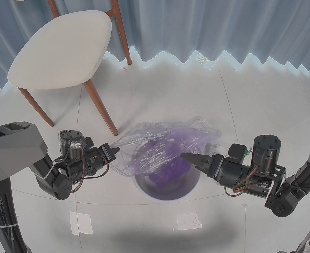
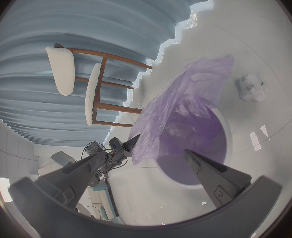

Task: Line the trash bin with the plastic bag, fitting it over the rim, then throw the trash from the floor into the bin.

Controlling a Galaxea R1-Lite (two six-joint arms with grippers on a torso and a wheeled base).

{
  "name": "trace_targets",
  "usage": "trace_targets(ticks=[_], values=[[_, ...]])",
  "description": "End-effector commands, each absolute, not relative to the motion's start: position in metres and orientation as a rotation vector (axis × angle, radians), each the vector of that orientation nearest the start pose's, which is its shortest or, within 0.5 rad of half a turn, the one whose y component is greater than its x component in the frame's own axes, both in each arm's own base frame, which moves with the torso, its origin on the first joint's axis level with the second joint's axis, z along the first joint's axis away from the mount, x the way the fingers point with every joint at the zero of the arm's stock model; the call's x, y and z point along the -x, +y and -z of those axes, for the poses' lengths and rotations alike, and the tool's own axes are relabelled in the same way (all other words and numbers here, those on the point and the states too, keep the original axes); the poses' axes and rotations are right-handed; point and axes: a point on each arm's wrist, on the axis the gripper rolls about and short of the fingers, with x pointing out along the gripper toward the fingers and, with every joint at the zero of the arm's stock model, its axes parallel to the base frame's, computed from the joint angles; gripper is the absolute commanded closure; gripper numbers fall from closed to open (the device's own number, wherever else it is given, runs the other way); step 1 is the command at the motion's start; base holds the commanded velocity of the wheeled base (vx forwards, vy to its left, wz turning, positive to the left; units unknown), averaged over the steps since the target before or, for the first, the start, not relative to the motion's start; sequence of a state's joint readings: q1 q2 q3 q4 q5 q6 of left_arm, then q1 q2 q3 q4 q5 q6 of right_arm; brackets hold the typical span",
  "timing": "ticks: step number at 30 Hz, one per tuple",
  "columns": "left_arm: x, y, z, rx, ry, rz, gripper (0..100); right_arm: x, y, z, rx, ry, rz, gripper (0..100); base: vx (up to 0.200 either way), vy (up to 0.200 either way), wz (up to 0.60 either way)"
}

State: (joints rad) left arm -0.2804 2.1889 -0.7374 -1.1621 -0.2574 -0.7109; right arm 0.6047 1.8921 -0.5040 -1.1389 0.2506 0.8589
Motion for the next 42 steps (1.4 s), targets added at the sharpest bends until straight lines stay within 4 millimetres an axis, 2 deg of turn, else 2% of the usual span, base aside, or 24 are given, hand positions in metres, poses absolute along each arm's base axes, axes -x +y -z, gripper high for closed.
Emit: trace_targets(ticks=[1,4,6,10,11,20,24,28,30,32,33,34,35,39,42], values=[[-0.351,-0.106,-0.051,0.683,0.469,0.405,100,-0.264,0.194,-0.09,-0.775,0.616,-0.689,0,0.0,0.0,0.0],[-0.351,-0.106,-0.051,0.68,0.468,0.404,100,-0.273,0.198,-0.088,-0.781,0.613,-0.685,0,0.0,0.0,0.0],[-0.351,-0.105,-0.051,0.681,0.469,0.404,100,-0.283,0.205,-0.08,-0.786,0.619,-0.677,0,0.0,0.0,0.0],[-0.351,-0.105,-0.051,0.681,0.469,0.402,100,-0.293,0.211,-0.079,-0.79,0.602,-0.681,0,0.0,0.0,0.0],[-0.351,-0.105,-0.051,0.681,0.469,0.404,100,-0.294,0.212,-0.079,-0.79,0.599,-0.683,100,0.0,0.0,0.0],[-0.346,-0.106,-0.049,0.679,0.485,0.401,100,-0.302,0.209,-0.082,-0.788,0.621,-0.647,100,0.0,0.0,0.0],[-0.333,-0.095,-0.049,0.682,0.512,0.373,100,-0.32,0.21,-0.094,-0.802,0.568,-0.649,100,0.0,0.0,0.0],[-0.309,-0.092,-0.05,0.677,0.55,0.359,100,-0.334,0.212,-0.11,-0.803,0.573,-0.629,100,0.0,0.0,0.0],[-0.287,-0.092,-0.051,0.669,0.593,0.363,100,-0.335,0.214,-0.117,-0.8,0.575,-0.633,100,0.0,0.0,0.0],[-0.277,-0.094,-0.051,0.665,0.614,0.369,100,-0.334,0.216,-0.117,-0.797,0.575,-0.642,100,0.0,0.0,0.0],[-0.265,-0.096,-0.05,0.656,0.643,0.378,100,-0.329,0.221,-0.117,-0.791,0.585,-0.654,100,0.0,0.0,0.0],[-0.265,-0.096,-0.05,0.656,0.643,0.378,100,-0.329,0.221,-0.117,-0.791,0.585,-0.654,100,0.0,0.0,0.0],[-0.25,-0.1,-0.048,0.643,0.682,0.393,100,-0.316,0.232,-0.117,-0.777,0.611,-0.691,100,0.0,0.0,0.0],[-0.236,-0.107,-0.042,0.618,0.731,0.406,100,-0.29,0.249,-0.112,-0.721,0.66,-0.758,100,0.0,0.0,0.0],[-0.228,-0.119,-0.039,0.586,0.746,0.415,100,-0.28,0.254,-0.11,-0.701,0.683,-0.774,100,0.0,0.0,0.0]])
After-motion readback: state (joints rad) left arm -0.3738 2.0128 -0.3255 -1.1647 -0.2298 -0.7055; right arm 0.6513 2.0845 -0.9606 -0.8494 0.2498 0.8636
